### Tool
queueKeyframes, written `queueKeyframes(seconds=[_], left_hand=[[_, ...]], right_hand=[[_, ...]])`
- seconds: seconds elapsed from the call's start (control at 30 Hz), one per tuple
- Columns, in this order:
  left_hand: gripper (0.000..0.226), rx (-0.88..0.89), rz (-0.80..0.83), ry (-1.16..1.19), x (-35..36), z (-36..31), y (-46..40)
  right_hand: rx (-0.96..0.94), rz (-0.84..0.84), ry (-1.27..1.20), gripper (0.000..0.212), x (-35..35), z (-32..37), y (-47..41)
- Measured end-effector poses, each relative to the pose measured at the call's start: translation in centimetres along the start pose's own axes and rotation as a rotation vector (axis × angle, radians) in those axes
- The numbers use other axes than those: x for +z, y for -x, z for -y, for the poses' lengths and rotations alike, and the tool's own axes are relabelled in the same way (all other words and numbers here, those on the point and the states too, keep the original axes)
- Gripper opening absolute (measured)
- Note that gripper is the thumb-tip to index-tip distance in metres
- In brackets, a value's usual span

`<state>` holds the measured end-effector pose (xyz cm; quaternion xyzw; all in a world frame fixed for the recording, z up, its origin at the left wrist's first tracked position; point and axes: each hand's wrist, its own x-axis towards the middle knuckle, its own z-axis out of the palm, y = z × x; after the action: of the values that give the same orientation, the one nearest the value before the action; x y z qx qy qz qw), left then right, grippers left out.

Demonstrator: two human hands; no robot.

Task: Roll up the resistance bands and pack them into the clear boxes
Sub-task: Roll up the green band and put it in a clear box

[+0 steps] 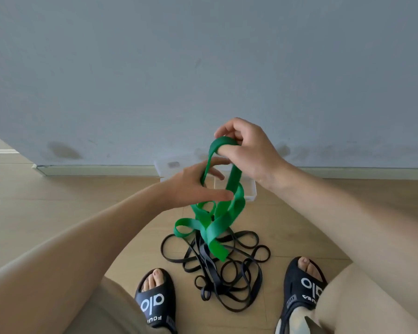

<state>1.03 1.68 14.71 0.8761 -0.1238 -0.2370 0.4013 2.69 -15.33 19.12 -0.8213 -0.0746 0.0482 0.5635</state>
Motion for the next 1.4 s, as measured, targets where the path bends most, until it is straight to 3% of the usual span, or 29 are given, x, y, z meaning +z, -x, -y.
queueKeyframes(seconds=[0.1, 0.3, 0.37, 0.43, 0.57, 0.63, 0.77, 0.83, 0.93, 0.97, 1.1, 1.17, 1.27, 1.33, 1.4], left_hand=[[0.003, 0.018, -0.043, 0.014, 1.5, -1.0, -0.5], [0.023, -0.049, -0.273, 0.173, -1.3, -1.7, -0.7], [0.025, -0.034, -0.343, 0.290, -2.1, -1.8, -0.5], [0.030, 0.003, -0.358, 0.430, -2.5, -1.5, -0.4], [0.033, 0.064, -0.378, 0.667, -3.0, -1.7, -0.3], [0.034, 0.074, -0.386, 0.713, -3.1, -1.8, -0.3], [0.042, 0.041, -0.430, 0.759, -3.5, -1.6, 0.0], [0.044, 0.000, -0.496, 0.710, -3.9, -1.3, 0.0], [0.015, -0.102, -0.564, 0.608, -4.5, 0.0, -0.3], [0.015, -0.137, -0.543, 0.576, -4.7, 0.5, -0.3], [0.065, -0.285, -0.441, 0.425, -5.4, 2.5, 0.2], [0.073, -0.290, -0.442, 0.310, -5.5, 2.9, 0.6], [0.082, -0.237, -0.431, -0.103, -4.9, 2.9, 0.7], [0.075, -0.196, -0.388, -0.238, -3.8, 2.2, 0.7], [0.051, -0.102, -0.342, -0.201, -2.9, 1.5, 0.8]], right_hand=[[-0.031, 0.078, -0.027, 0.034, 1.1, 0.7, 0.3], [0.121, 0.332, -0.007, 0.084, -0.9, 0.4, -1.4], [0.179, 0.449, -0.037, 0.107, -1.6, -0.6, -1.9], [0.232, 0.554, 0.001, 0.116, -1.7, -1.5, -1.9], [0.173, 0.715, 0.335, 0.082, 0.4, -2.9, -1.0], [0.093, 0.714, 0.526, 0.068, 1.7, -3.7, -0.8], [0.035, 0.631, 0.558, 0.020, 2.8, -4.3, -1.1], [0.010, 0.559, 0.623, 0.025, 2.8, -4.6, -1.5], [-0.057, 0.398, 0.803, 0.024, 1.9, -4.8, -2.2], [-0.070, 0.338, 0.824, 0.025, 1.5, -4.6, -2.3], [-0.013, 0.140, 0.726, 0.022, 0.1, -3.4, -2.7], [-0.001, 0.041, 0.613, 0.021, -0.6, -2.8, -3.0], [0.072, -0.039, 0.339, 0.016, -1.5, -2.0, -3.1], [0.140, -0.026, 0.211, 0.015, -1.8, -1.5, -2.9], [0.161, 0.004, 0.128, 0.018, -1.9, -1.3, -2.7]])
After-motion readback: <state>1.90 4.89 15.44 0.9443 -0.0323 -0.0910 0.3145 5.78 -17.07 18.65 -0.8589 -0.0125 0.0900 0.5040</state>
